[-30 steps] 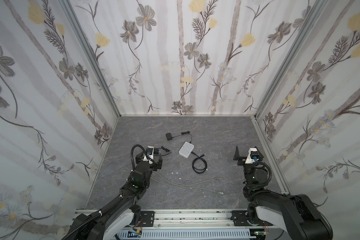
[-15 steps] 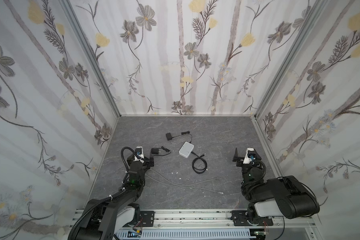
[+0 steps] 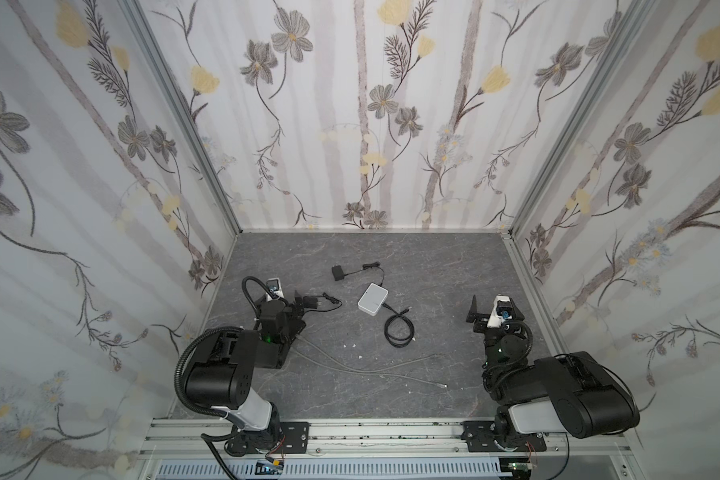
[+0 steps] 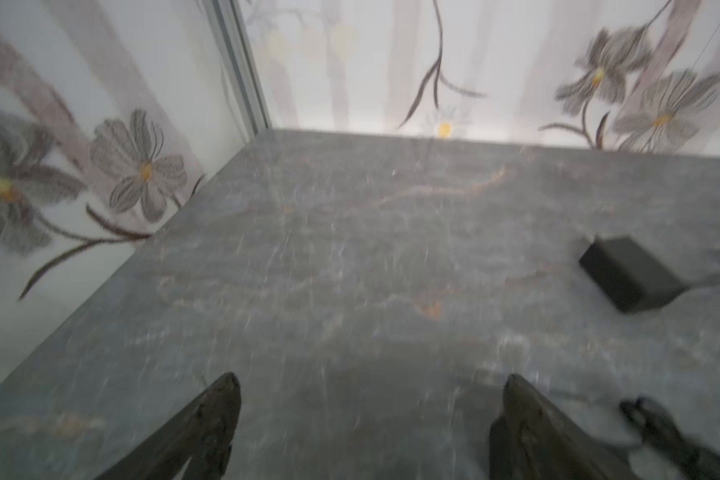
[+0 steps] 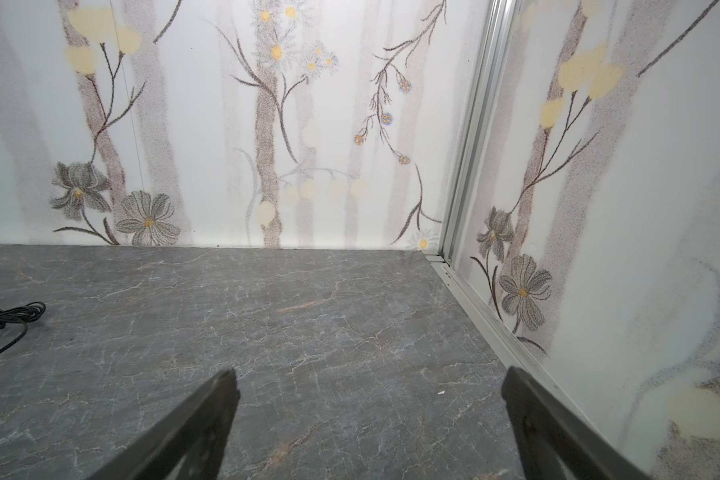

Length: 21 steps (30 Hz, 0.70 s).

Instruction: Insert the plug into the switch port

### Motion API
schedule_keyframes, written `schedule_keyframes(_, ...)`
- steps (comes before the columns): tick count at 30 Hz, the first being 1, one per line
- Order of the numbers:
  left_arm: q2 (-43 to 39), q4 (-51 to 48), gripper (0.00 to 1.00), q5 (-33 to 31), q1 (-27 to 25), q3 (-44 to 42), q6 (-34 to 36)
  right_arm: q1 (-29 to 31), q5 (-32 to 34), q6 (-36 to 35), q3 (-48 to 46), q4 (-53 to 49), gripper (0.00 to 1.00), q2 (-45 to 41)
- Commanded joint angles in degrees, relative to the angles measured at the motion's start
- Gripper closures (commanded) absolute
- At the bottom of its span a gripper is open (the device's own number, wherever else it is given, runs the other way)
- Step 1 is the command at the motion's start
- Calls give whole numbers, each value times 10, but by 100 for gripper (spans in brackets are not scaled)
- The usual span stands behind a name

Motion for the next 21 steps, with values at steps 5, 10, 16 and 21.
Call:
schedule_keyframes(5, 1, -64, 0, 18, 10, 12, -22, -84, -128, 64, 113, -160, 0, -29)
schedule_keyframes(10, 1, -64, 0, 17, 10, 12, -23, -74, -118, 54, 106, -159, 0, -37)
schedule_keyframes(16, 2, -63, 0, 18, 10, 11, -23, -79, -151, 52, 117, -168, 0, -28)
schedule_keyframes(21, 1, -63, 0, 18, 10, 11, -23, -78, -143, 50, 106, -153, 0, -34)
